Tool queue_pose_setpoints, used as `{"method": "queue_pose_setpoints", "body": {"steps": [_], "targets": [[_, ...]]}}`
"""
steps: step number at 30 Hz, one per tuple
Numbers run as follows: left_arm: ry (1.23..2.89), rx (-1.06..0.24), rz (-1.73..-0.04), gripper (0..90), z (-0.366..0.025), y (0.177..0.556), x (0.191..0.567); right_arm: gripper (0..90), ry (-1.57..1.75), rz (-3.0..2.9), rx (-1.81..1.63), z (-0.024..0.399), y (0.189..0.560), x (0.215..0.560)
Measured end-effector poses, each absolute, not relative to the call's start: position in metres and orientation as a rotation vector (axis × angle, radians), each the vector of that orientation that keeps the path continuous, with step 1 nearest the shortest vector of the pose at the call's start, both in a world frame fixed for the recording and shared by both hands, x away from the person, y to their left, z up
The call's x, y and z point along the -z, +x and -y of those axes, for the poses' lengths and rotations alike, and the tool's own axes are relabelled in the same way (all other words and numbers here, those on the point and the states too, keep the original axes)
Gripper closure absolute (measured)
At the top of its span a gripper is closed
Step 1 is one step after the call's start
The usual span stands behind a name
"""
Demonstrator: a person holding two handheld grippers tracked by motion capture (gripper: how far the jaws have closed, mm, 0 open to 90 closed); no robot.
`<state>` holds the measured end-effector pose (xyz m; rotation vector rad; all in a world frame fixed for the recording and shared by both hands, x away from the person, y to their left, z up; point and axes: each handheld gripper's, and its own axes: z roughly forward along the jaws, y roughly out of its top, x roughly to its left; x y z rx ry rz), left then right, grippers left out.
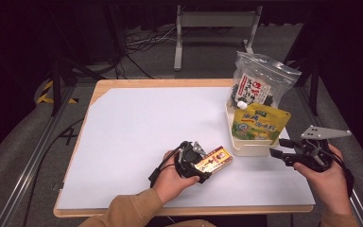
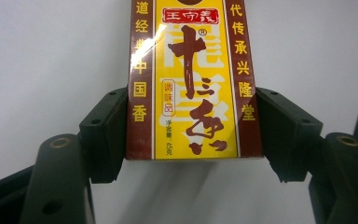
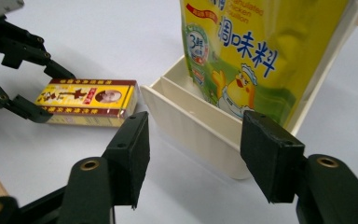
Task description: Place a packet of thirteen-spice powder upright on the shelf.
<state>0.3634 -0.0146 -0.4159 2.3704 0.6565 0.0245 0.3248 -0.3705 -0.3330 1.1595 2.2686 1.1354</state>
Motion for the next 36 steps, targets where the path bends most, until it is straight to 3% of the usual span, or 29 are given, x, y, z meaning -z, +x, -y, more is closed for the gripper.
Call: {"method": "queue_pose_setpoints", "body": {"steps": [17, 26, 36], "targets": [[2.177, -0.125, -0.602, 32.5, -0.007, 0.359, 0.401, 42.6, 1.093, -2.301, -1.242, 0.344, 0.326, 0.32], [2.046, -0.196, -0.574, 32.5, -0.011, 0.353, 0.403, 47.9, 1.088, -2.335, -1.264, 0.321, 0.331, 0.303], [2.003, -0.196, -0.532, 32.5, -0.012, 0.35, 0.401, 48.3, 1.106, -2.383, -1.266, 0.298, 0.345, 0.293]]}}
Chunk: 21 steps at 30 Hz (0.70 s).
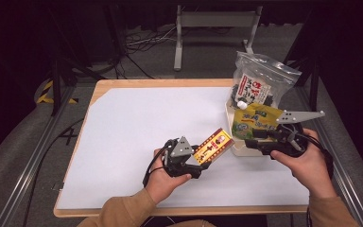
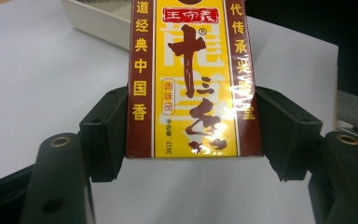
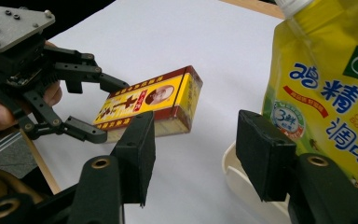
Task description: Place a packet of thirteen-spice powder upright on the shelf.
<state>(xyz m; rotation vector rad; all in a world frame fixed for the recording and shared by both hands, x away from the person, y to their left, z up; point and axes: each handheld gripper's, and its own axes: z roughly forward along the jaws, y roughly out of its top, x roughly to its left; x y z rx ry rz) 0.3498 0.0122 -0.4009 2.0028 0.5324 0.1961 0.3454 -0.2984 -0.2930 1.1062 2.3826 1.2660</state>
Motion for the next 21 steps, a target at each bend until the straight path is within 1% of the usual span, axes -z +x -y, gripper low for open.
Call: {"method": "queue_pose_setpoints", "body": {"steps": [12, 21], "targets": [[1.999, -0.148, -0.495, 32.4, -0.014, 0.348, 0.396, 48.4, 1.234, -2.458, -1.264, 0.279, 0.366, 0.291], [1.987, -0.155, -0.48, 32.4, -0.015, 0.347, 0.394, 45.1, 1.326, -2.51, -1.259, 0.269, 0.376, 0.3]]}}
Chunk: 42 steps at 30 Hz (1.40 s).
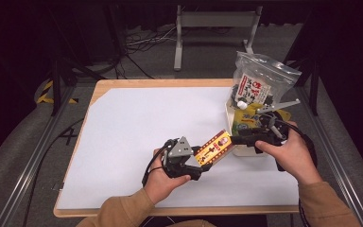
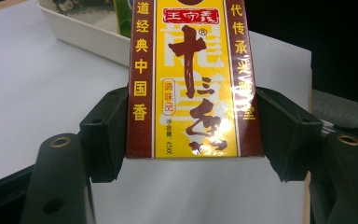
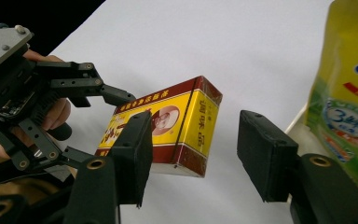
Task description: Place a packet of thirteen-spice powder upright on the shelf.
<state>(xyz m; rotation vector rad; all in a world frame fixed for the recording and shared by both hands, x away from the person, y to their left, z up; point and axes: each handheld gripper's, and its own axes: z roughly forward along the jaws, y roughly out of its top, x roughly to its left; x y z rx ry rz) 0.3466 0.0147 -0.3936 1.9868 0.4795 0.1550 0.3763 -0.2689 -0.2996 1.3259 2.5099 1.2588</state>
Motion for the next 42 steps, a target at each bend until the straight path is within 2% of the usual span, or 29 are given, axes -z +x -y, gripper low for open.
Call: {"method": "queue_pose_setpoints", "body": {"steps": [17, 20, 42], "targets": [[1.991, -0.204, -0.43, 32.4, -0.012, 0.342, 0.392, 40.4, 1.428, -2.574, -1.294, 0.259, 0.384, 0.314], [1.994, -0.21, -0.432, 32.4, -0.013, 0.343, 0.392, 47.0, 1.417, -2.6, -1.275, 0.257, 0.384, 0.315], [2.054, -0.261, -0.439, 31.8, -0.006, 0.341, 0.399, 60.6, 1.296, -2.57, -1.345, 0.253, 0.376, 0.31]]}}
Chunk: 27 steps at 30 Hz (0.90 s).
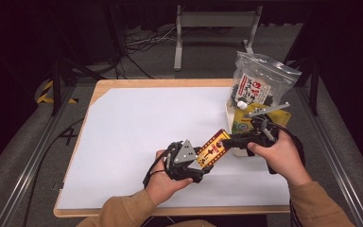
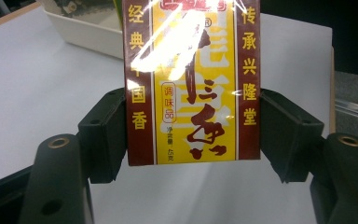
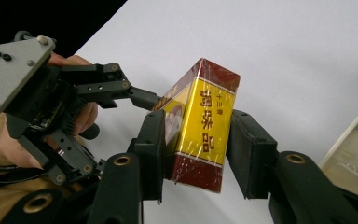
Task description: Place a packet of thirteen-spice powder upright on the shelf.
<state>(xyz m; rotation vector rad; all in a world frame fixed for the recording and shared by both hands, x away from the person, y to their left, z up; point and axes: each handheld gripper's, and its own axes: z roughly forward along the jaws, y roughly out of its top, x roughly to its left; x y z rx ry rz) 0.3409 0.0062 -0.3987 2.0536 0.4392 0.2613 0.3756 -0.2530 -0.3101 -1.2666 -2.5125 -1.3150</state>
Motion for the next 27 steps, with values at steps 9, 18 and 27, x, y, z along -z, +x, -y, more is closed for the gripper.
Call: {"method": "queue_pose_setpoints", "body": {"steps": [9, 18, 27], "targets": [[2.065, -0.276, -0.446, 29.4, -0.005, 0.342, 0.401, 67.8, -1.23, 2.518, 1.349, 0.243, 0.368, 0.304], [2.038, -0.191, -0.433, 26.5, -0.005, 0.343, 0.398, 69.0, -1.192, 2.527, 1.363, 0.241, 0.365, 0.297], [2.031, -0.15, -0.436, 23.4, -0.013, 0.345, 0.394, 69.0, -1.124, 2.598, 1.387, 0.245, 0.363, 0.284]]}}
